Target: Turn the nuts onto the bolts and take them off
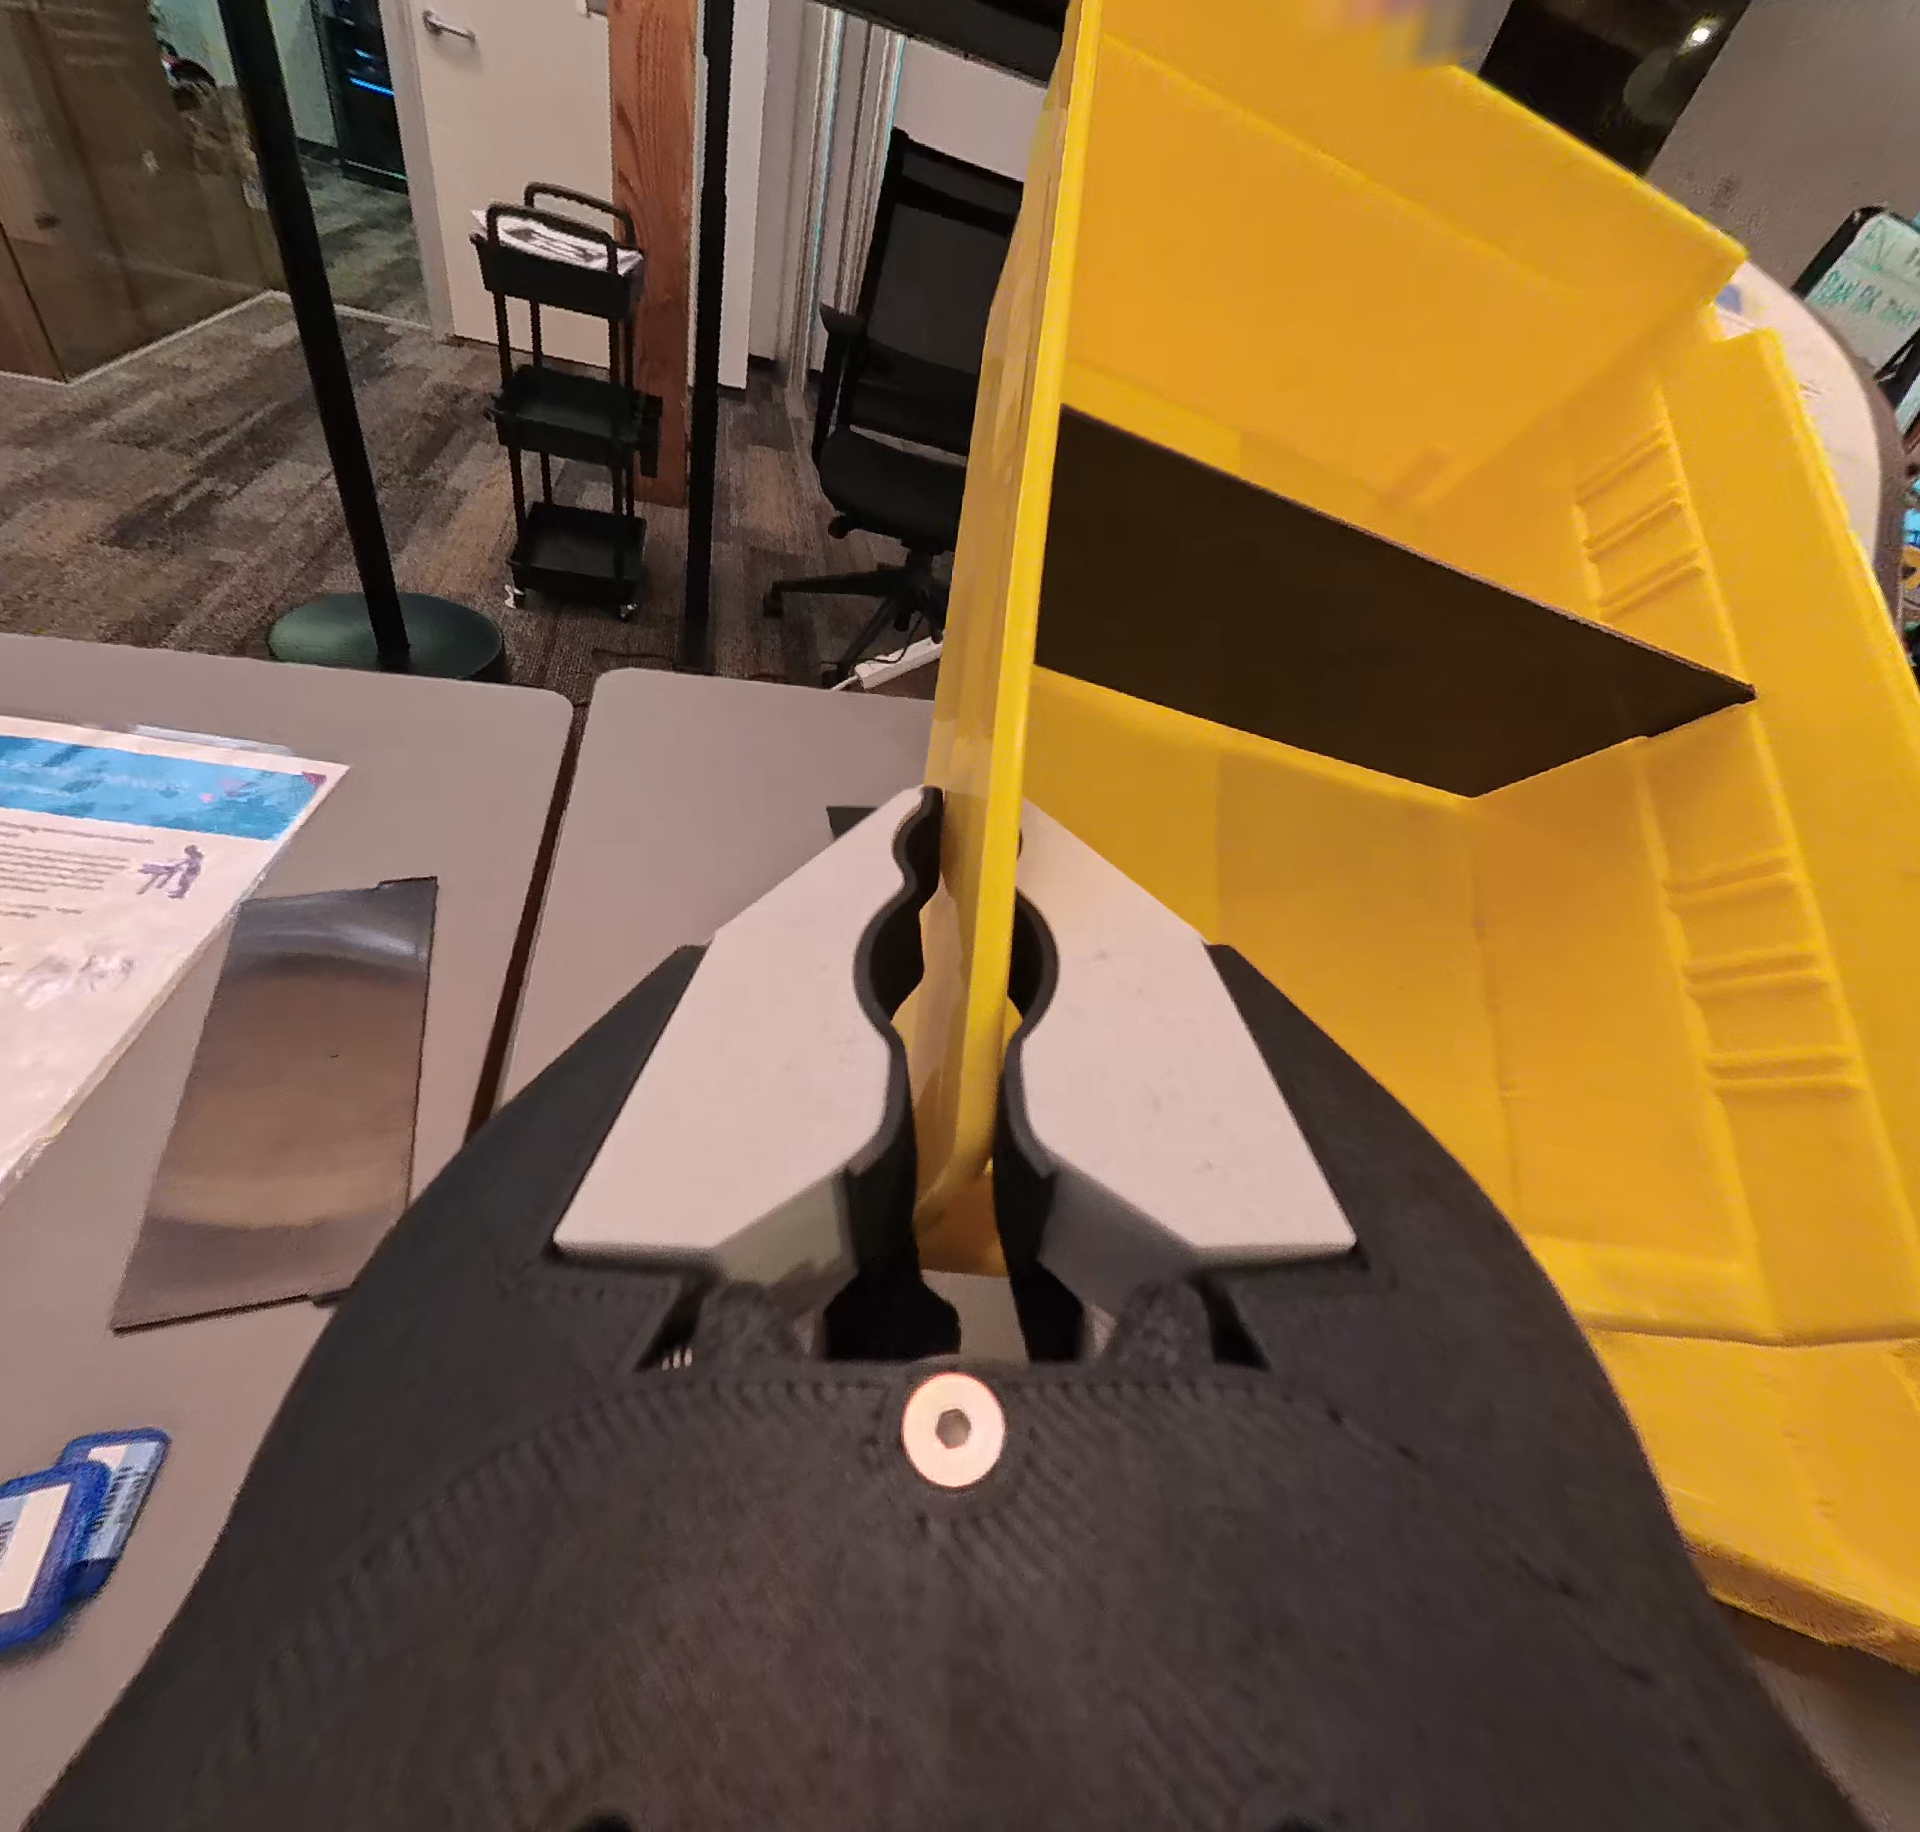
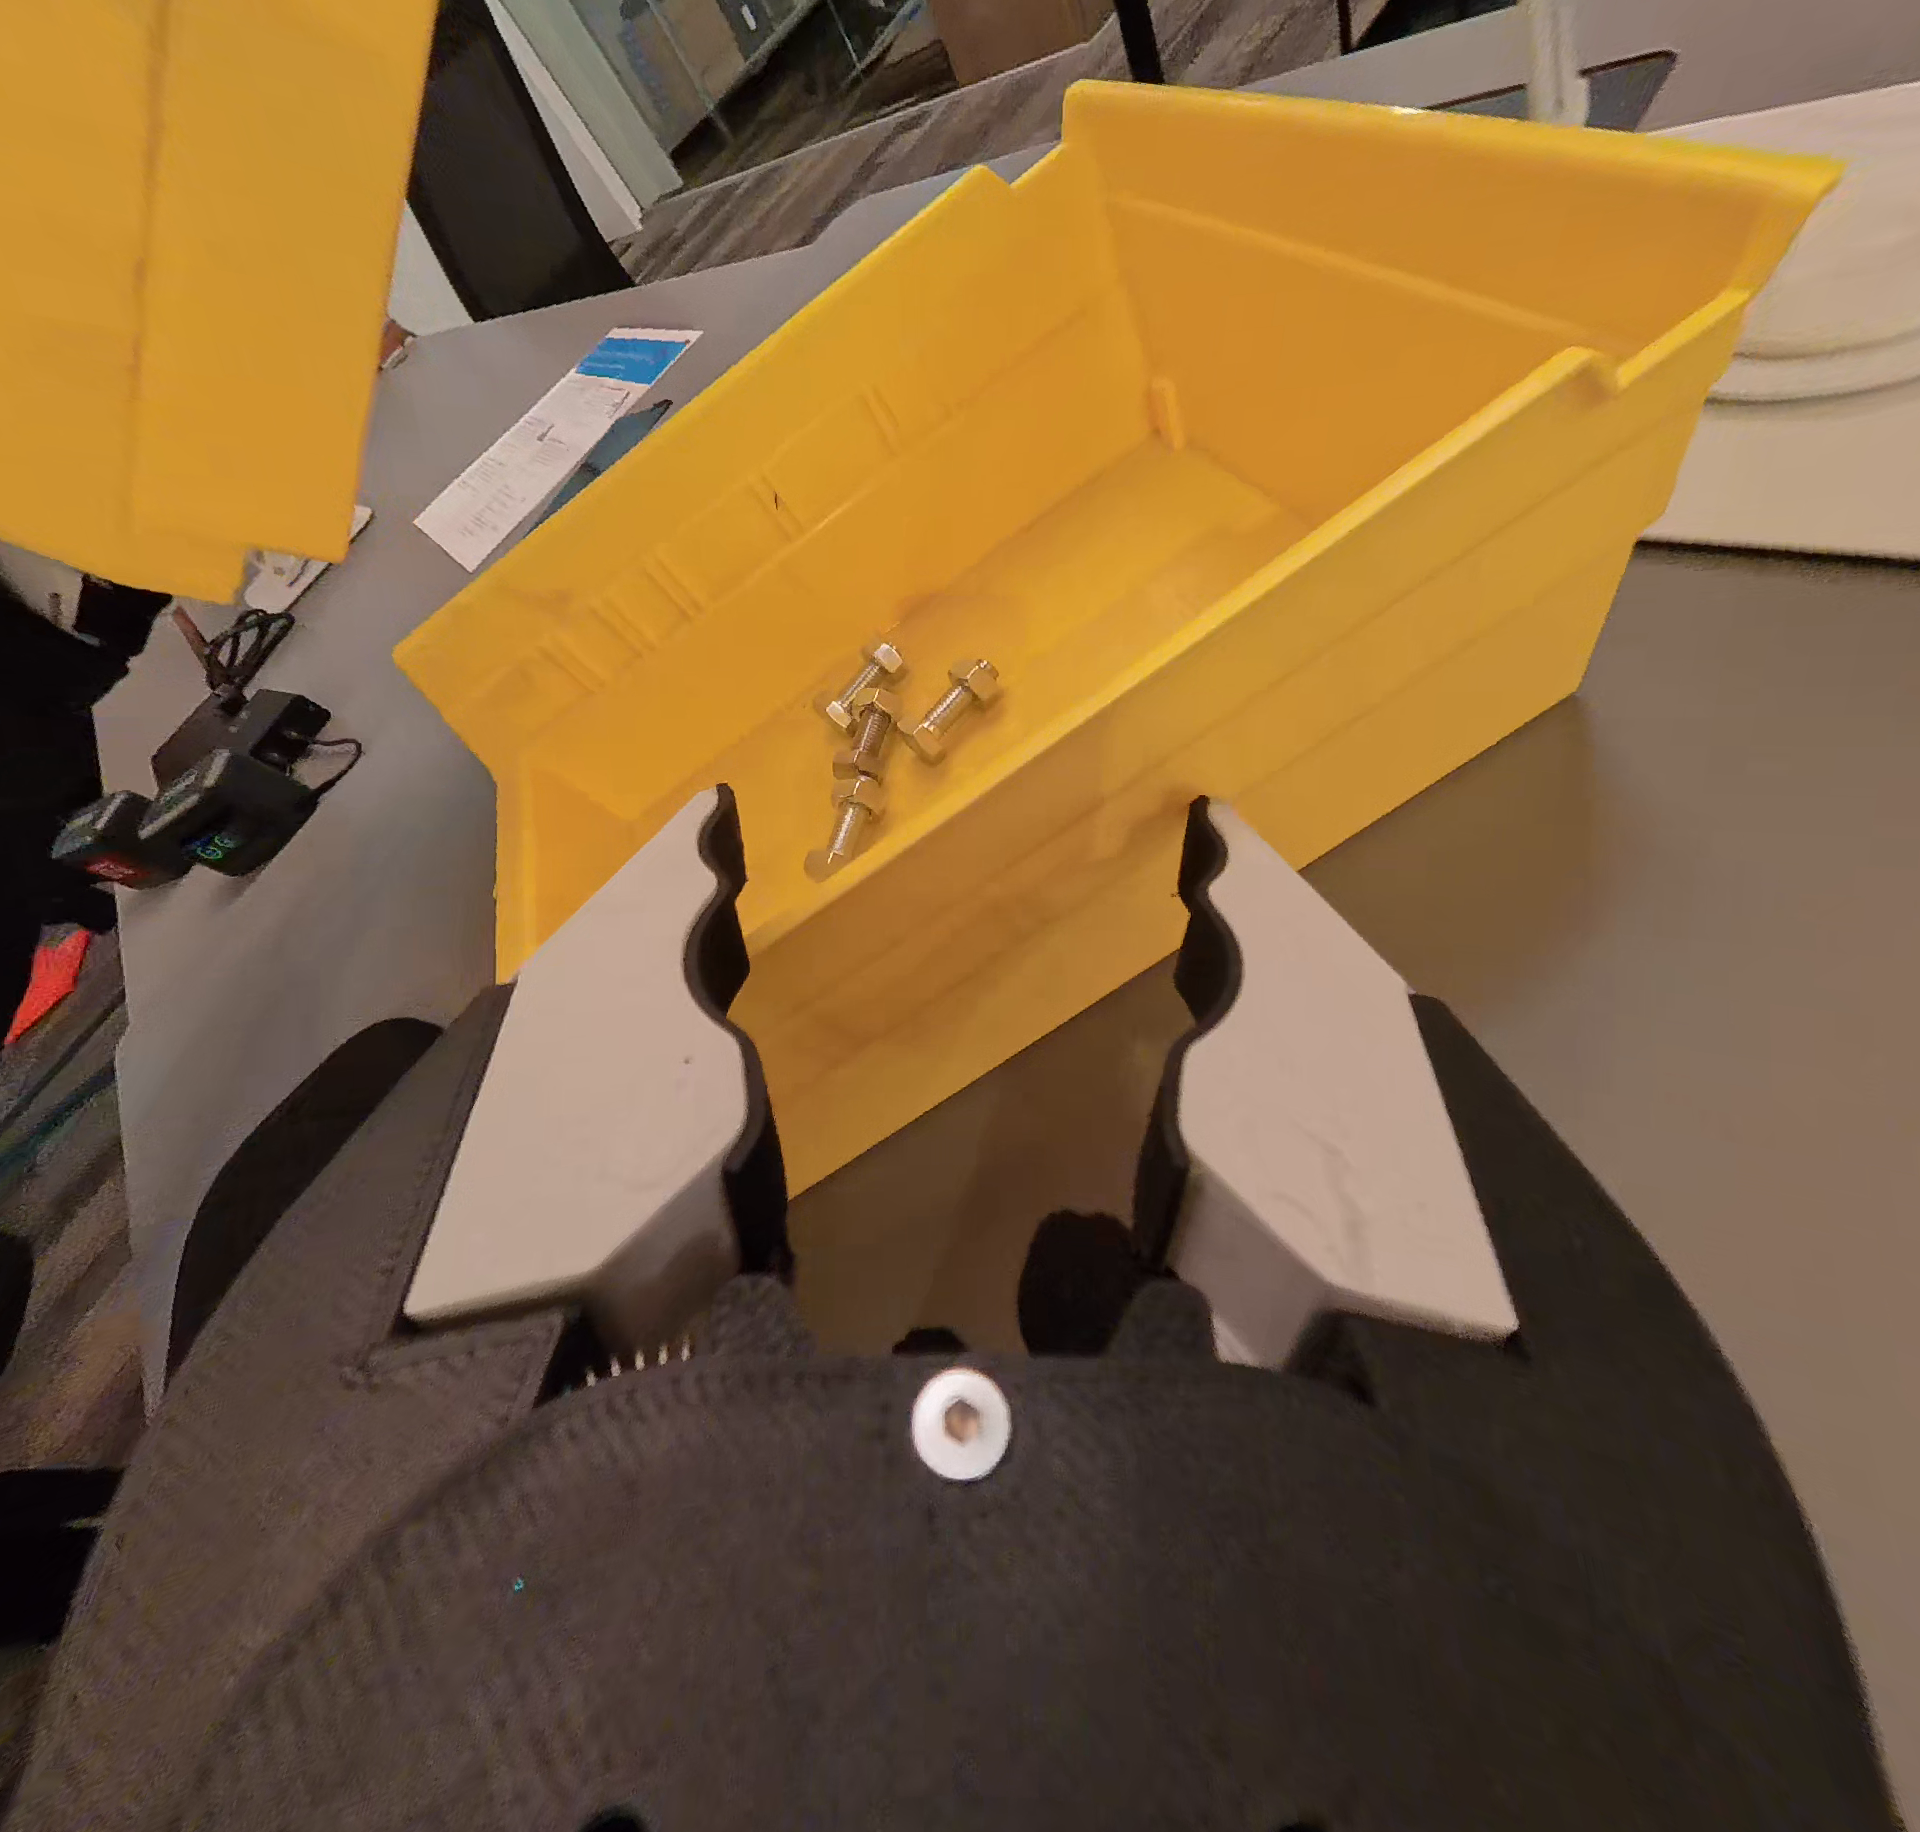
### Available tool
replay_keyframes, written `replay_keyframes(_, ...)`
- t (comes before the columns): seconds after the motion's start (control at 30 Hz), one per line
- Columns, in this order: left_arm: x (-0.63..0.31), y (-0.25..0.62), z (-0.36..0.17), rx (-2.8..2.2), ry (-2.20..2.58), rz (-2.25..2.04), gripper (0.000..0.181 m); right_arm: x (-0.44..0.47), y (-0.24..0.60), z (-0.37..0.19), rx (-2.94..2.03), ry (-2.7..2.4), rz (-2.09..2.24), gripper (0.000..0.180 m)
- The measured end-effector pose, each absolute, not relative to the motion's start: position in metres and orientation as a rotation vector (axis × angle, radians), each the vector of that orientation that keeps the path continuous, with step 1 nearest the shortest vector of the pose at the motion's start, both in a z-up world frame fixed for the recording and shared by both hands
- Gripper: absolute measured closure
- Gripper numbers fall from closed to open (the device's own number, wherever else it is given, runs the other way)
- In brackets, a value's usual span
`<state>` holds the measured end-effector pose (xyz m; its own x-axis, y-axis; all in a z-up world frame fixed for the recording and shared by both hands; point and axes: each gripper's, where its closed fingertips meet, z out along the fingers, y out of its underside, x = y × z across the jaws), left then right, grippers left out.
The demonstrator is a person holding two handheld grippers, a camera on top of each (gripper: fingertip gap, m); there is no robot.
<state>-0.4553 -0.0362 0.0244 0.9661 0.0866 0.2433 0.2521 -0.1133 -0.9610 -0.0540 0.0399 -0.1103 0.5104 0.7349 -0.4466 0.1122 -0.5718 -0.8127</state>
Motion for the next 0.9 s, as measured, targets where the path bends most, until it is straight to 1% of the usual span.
replay_keyframes(0.13,-0.458,-0.041,0.034,-1.665,-0.258,-0.136,0.177,-0.084,0.049,-0.11,-1.994,-0.735,1.073,0.097)
replay_keyframes(0.27,-0.462,-0.045,0.038,-1.65,-0.263,-0.134,0.178,-0.116,0.057,-0.112,-1.968,-0.832,1.081,0.102)
replay_keyframes(0.53,-0.468,-0.049,0.039,-1.634,-0.285,-0.136,0.177,-0.178,0.074,-0.113,-1.936,-0.968,1.178,0.101)
replay_keyframes(0.6,-0.469,-0.05,0.039,-1.631,-0.288,-0.136,0.177,-0.192,0.082,-0.112,-1.916,-0.999,1.179,0.105)
replay_keyframes(0.77,-0.47,-0.049,0.039,-1.621,-0.296,-0.144,0.177,-0.231,0.092,-0.112,-1.896,-1.115,1.201,0.103)
replay_keyframes(0.8,-0.469,-0.049,0.039,-1.621,-0.295,-0.146,0.177,-0.239,0.095,-0.112,-1.889,-1.117,1.206,0.107)
replay_keyframes(0.9,-0.468,-0.048,0.039,-1.627,-0.287,-0.144,0.177,-0.263,0.1,-0.112,-1.869,-1.161,1.236,0.106)
